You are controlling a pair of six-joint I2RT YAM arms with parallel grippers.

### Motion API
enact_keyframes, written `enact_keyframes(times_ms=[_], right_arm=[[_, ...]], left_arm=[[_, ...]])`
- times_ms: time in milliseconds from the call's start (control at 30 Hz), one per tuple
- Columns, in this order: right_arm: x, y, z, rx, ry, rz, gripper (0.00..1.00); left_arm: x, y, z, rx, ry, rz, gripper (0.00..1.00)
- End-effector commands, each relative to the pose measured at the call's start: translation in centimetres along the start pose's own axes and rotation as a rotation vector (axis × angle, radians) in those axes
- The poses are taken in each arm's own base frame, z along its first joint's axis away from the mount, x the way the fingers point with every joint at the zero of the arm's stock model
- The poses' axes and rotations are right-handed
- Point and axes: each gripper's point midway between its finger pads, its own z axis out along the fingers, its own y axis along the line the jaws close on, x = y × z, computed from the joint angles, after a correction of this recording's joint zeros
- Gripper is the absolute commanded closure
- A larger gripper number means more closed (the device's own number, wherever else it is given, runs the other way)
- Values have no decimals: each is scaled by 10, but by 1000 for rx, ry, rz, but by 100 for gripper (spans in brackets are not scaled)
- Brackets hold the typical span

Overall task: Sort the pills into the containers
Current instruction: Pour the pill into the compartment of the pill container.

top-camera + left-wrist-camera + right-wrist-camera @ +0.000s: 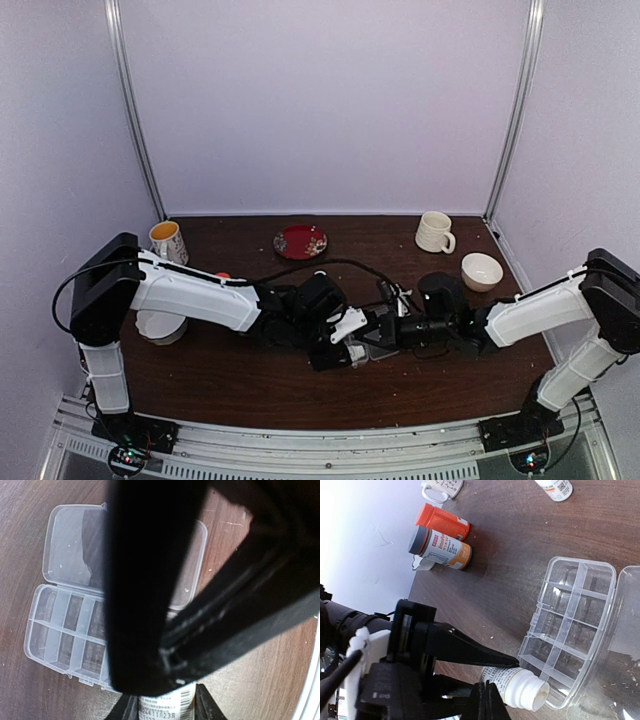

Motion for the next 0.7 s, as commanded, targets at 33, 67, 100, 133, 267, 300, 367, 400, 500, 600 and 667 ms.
enact_keyframes(times_ms=[33,67,100,133,267,300,367,400,500,600,667], right_arm=[[2,2,-2,-20,-8,-13,100],[7,-5,1,-4,9,-3,100],[12,-12,4,13,26,8,100],[17,-21,8,35,45,21,100],[26,-35,14,74,77,46,100],[24,-34,13,72,71,46,100],[20,-28,11,58,55,39,100],[16,-25,8,49,42,34,100],[5,-12,0,23,1,12,100],[0,-4,-5,-2,-20,-3,100],[-1,0,-8,-22,-29,-6,100]], left_arm=[[-3,-4,2,10,4,18,100],[-4,-3,2,9,6,19,100],[-3,-3,2,9,7,18,100],[-4,-4,2,11,8,20,100],[-5,-4,3,17,15,20,100],[-4,-4,4,17,18,22,100],[-4,-5,5,20,19,22,100],[-3,-5,5,21,21,22,100],[-2,-5,5,21,24,21,100],[-2,-5,5,21,25,21,100],[-2,-5,6,21,24,19,100]])
